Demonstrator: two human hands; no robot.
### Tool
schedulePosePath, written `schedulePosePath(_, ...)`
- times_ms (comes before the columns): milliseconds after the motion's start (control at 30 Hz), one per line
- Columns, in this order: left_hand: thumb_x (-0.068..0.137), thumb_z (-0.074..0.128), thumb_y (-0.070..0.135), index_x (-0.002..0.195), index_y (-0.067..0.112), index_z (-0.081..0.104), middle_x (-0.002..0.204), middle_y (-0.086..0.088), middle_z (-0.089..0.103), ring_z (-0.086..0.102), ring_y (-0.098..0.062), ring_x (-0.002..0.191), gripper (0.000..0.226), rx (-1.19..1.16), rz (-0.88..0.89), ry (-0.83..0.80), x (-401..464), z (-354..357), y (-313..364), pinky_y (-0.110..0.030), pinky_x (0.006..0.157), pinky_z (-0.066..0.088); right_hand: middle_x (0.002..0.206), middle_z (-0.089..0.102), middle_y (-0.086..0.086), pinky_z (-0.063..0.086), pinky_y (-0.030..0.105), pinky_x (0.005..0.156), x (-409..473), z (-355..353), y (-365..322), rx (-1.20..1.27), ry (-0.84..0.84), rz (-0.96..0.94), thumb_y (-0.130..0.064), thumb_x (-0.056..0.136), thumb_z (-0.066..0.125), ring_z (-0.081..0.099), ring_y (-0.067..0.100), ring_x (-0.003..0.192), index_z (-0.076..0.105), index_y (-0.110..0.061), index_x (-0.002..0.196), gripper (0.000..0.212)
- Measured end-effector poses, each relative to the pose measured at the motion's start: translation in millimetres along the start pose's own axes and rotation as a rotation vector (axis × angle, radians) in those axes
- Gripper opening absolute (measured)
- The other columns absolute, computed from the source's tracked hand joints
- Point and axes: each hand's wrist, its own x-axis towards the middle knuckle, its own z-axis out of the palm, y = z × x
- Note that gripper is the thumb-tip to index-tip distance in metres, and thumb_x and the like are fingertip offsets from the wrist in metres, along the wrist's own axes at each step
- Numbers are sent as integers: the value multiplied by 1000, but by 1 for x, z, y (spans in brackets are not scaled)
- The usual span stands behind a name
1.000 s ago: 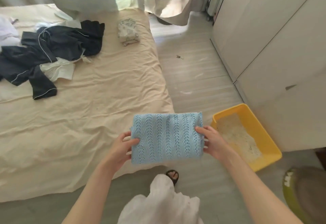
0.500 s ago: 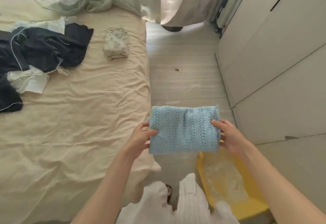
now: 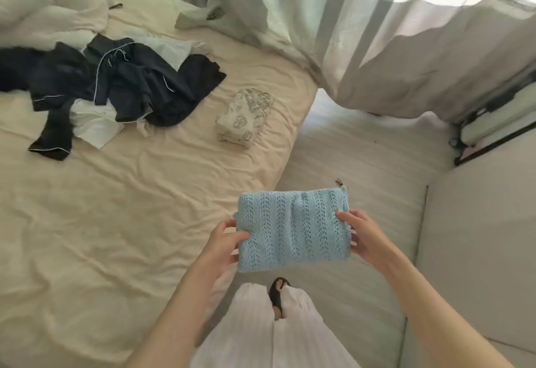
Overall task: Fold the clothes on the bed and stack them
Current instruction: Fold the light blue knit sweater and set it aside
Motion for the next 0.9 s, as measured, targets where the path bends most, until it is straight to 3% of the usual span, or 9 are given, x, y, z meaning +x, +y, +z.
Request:
schedulePosePath(167,86,56,-6,100,17,48,94,-12,63,61,-24,79,28,-231,-41,160,30,4,29,-37,63,49,103,63,8,53,40,77,74,31,-92,-235,-193,-5,-23,91,61,63,24,90,52,-11,105,21)
schedulePosePath(433,87,54,-8,105,17,48,99,-10,60,59,-26,83,31,-545,-115,398,114,-16,65,-39,61,48,111,61,11,52,33,71,195,141,-178,-550,-400,-44,-25,87,65,63,21,91,50,-11,117,36)
schedulePosePath(567,88,52,-8,117,16,43,104,-10,58,57,-26,86,39,-649,-151,508,138,-20,81,-41,67,48,109,62,10,52,40,83,236,182,-196,-677,-449,-55,-26,86,66,62,23,96,53,-16,110,29)
schedulePosePath(767,89,54,-6,114,12,46,97,-7,60,59,-21,77,32,-742,-67,706,166,-42,83,-35,57,46,107,65,13,54,36,75,289,259,-206,-821,-605,-57,-24,88,64,65,22,90,52,-19,101,18)
schedulePosePath(833,88,56,-5,116,11,47,100,-8,61,61,-22,80,33,-756,-42,759,184,-53,80,-34,56,51,110,64,15,55,42,82,308,284,-202,-854,-617,-58,-23,89,63,64,25,94,53,-16,104,20)
schedulePosePath(900,87,58,-3,118,11,50,107,-12,62,61,-25,87,35,-730,-47,831,207,-59,75,-34,65,54,117,61,13,52,47,90,324,302,-192,-908,-592,-56,-23,90,62,62,26,102,51,-10,116,31)
